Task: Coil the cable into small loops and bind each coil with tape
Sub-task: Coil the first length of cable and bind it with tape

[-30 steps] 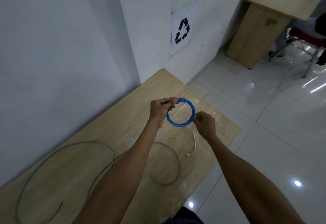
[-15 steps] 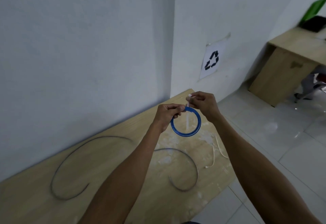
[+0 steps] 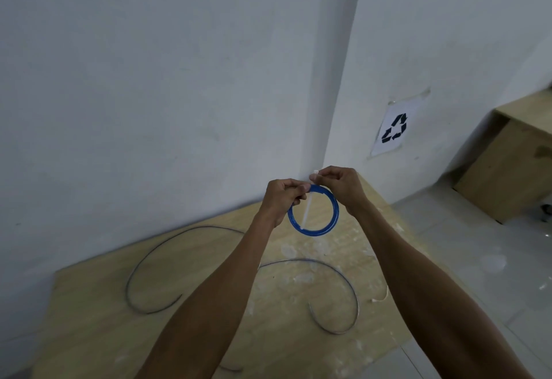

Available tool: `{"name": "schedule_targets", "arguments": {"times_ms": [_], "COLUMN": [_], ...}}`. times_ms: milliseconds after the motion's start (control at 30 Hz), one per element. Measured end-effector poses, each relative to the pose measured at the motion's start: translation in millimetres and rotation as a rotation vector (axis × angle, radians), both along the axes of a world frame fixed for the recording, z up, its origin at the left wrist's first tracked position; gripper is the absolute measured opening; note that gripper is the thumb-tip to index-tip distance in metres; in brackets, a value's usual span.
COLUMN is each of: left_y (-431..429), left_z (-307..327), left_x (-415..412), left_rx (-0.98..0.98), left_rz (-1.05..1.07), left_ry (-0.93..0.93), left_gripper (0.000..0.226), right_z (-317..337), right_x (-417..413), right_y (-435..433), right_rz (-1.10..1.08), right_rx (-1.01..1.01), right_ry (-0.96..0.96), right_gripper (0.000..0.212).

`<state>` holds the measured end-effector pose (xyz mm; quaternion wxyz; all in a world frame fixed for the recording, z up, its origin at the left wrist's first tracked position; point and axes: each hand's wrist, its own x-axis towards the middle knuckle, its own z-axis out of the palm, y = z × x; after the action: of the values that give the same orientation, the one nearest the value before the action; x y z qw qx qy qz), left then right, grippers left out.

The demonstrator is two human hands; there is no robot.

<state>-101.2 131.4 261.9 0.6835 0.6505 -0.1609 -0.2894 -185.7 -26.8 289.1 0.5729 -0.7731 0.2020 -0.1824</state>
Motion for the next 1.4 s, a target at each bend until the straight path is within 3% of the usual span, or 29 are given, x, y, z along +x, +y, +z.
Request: {"name": "schedule_targets", "arguments": {"times_ms": [200,300,400,467,533,600,733,867,1067,1200,1400], "left_y": [12,16,22,25,25,23,25,25,23,23,26], "left_z": [9,14,17,19,20,21,26,29,35,36,34], "left_x": [2,4,13,20,24,23,22,23,20,20,18], "left_rx": [0.002,-0.021,-0.044,-0.060,-0.065,-0.064,-0.122,-0.169,-0.142,-0.143,-0.132], "left_rz": [-0.011,0.091,0.237,0.276,0.294,0.307,0.334,0.364,0.334,0.281,0.197], "left_ry": [-0.013,-0.010,0.011,0.018,0.005,-0.012,0.095,0.190,0.156,0.161,0.040], "left_gripper": [0.011,0.008,0.011,0.011,0.012,0.012,0.008,0.008,0.017,0.038,0.037], "right_z": [5,3,-4,-11,-14,-17,-7,4,23,28,30], "right_x": [8,7,-4,-9,-10,-9,-4,2,8,11,15], "right_y": [18,23,27,31,39,46,53,52,50,51,49], "right_rz": [0.011,0.013,0.005,0.124,0.220,0.195,0.119,0.103,0.150,0.135,0.111], "right_rx": [0.003,-0.073,-0.351,-0.637,-0.871,-0.941,-0.786,-0.616,-0.332,-0.199,-0.098], "right_ry": [-0.005,-0.016,-0.192,-0.239,-0.218,-0.249,-0.315,-0.230,-0.234,-0.193,-0.091], "right_gripper": [0.025,0.043,0.057,0.063,0.048,0.032,0.020,0.019,0.015,0.016,0.025]}}
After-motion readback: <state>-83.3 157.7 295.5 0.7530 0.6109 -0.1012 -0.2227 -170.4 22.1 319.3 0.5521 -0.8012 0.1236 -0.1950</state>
